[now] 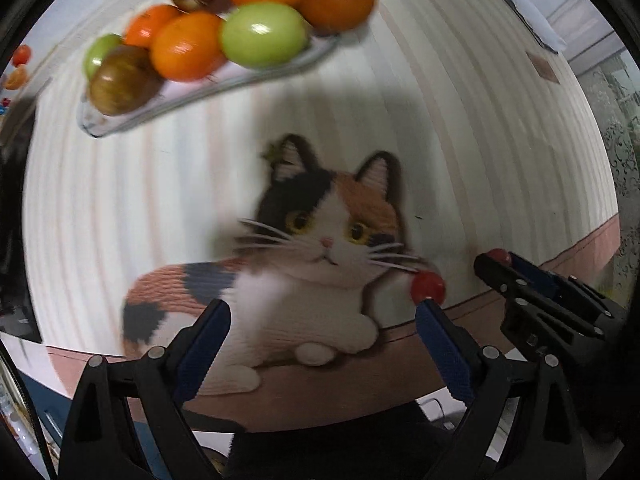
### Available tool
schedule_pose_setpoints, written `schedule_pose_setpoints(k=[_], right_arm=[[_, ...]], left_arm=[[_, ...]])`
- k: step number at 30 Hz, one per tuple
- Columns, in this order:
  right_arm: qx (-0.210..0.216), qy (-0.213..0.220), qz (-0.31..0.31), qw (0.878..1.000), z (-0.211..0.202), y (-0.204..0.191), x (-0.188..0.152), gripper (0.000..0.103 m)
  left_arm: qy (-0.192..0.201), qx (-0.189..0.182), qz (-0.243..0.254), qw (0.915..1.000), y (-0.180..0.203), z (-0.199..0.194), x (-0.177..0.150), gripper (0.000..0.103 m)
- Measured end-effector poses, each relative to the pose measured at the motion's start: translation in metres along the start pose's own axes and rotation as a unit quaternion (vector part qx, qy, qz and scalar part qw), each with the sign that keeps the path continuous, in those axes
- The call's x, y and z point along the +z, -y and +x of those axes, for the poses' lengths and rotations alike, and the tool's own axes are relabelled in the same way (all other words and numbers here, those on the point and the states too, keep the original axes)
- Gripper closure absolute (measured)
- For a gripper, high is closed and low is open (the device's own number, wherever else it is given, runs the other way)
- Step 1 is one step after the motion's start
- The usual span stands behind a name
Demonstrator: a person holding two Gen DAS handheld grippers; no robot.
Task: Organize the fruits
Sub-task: 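Grasp a cherry tomato with the right tool while the left tool grasps the other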
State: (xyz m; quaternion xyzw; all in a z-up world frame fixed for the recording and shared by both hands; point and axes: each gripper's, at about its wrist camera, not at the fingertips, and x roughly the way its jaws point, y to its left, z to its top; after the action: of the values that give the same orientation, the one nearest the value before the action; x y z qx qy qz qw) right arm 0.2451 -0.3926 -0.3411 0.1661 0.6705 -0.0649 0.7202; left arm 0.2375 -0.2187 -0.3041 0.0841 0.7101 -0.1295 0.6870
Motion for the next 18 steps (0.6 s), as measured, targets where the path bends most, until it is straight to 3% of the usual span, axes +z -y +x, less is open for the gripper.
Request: schedule_pose_setpoints(k=[5, 7, 9, 18], right_arm=[[-0.010, 0.018, 0.018, 1.000, -0.019, 0.026, -0.003, 0.071], [-0.017, 0.022, 0.024, 0.999, -0.025, 0.037, -0.004, 0.071], [-0.023, 0.024, 0.028, 0.999, -0.030, 0.046, -0.001, 0.071], [-0.024, 0.023, 0.048, 0.998, -0.037, 0.070, 0.003, 0.071]], left_arm=[[-0.008, -0.027, 0.031, 0.9991, 0.026, 0.014, 0.002, 0.010], [-0.008, -0.035, 0.046, 0.9983, 0.038, 0.019, 0.002, 0.018], [-0.015, -0.036, 0.061, 0.9973, 0.050, 0.025, 0.002, 0.037], [-0.001, -0.016, 0.098, 0.9951, 0.073, 0.029, 0.001, 0.072]])
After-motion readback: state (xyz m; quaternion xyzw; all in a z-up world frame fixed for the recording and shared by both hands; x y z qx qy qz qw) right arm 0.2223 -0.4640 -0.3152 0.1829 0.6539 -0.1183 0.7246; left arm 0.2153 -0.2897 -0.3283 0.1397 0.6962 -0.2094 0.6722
